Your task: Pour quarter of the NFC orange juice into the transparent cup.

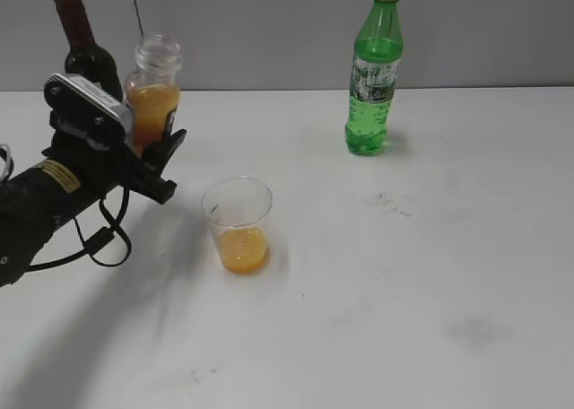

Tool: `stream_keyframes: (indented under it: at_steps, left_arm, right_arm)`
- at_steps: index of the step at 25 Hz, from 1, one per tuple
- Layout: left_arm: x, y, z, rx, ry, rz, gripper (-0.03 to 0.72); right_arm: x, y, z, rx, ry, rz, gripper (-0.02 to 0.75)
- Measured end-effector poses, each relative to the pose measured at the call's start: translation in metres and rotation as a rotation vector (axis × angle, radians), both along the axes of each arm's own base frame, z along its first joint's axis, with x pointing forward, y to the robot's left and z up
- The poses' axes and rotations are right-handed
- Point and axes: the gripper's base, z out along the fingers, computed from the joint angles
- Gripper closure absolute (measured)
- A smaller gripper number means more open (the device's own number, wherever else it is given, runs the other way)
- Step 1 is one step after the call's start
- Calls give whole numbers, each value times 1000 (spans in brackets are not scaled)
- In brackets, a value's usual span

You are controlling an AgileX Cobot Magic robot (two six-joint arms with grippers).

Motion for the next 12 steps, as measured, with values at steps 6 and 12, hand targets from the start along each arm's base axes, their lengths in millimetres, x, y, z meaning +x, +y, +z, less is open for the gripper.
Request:
stream_keyframes:
  at_steps: [6,12]
  left_arm:
    - [5,0,2,-148,42,36,223]
    - [35,-5,-9,-229,58,93,223]
  right_arm:
    - [0,0,0,0,0,0,148]
    - [0,0,0,0,0,0,148]
